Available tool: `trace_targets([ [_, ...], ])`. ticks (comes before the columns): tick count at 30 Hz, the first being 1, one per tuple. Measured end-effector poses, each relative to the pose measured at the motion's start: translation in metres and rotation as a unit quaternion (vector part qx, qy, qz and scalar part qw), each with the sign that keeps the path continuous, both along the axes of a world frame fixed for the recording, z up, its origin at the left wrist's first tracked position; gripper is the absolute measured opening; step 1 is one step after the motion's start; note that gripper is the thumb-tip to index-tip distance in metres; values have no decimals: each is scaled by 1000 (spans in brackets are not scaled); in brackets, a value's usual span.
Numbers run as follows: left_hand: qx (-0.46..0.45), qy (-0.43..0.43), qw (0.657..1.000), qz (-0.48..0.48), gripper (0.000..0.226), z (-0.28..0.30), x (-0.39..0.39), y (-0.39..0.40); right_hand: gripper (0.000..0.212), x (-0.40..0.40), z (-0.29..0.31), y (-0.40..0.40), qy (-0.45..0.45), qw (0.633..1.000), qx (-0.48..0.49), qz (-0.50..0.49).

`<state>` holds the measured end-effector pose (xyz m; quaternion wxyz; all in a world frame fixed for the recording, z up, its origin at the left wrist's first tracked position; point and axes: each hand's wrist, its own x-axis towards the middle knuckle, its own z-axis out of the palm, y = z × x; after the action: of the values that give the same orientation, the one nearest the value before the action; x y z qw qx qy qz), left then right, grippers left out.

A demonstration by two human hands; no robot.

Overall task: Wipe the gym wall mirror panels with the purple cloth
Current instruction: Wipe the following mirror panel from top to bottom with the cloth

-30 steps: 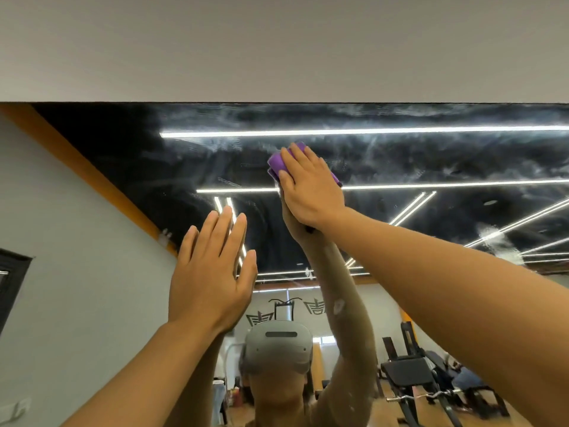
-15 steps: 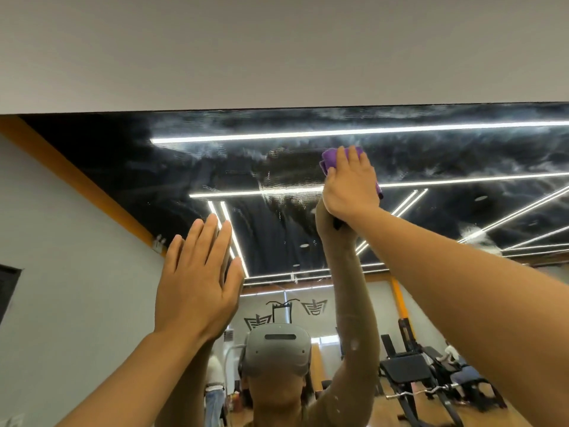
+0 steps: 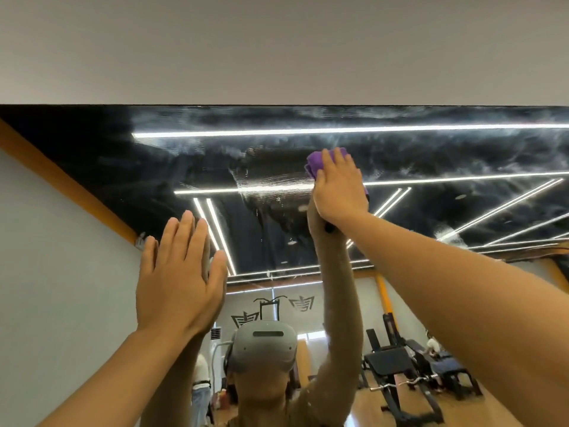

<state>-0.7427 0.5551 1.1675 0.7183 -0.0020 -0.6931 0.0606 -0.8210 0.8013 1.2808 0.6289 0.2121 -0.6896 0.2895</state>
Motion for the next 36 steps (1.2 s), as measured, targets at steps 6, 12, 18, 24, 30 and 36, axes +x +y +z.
trace_targets([
  [6, 99, -20, 995, 20, 94, -2, -8, 38, 56, -11, -2, 22, -43, 998, -53, -9],
  [12, 34, 14, 999, 11, 64, -5, -22, 28, 54, 18, -6, -45, 46, 991, 122, 30],
  [18, -13, 22, 1000, -4, 58, -5, -26, 23, 54, 5, -12, -5, 58, 989, 133, 35],
  [24, -19, 13, 1000, 3, 56, -7, -21, 34, 53, -48, -12, 107, -7, 999, -36, 28],
  [30, 55, 3, 998, -6, 77, -9, -22, 71, 54, -47, -8, 98, -14, 997, -72, -2],
  [36, 105, 6, 994, 27, 92, -13, -31, 91, 54, -9, -10, 22, 85, 987, 134, 37],
])
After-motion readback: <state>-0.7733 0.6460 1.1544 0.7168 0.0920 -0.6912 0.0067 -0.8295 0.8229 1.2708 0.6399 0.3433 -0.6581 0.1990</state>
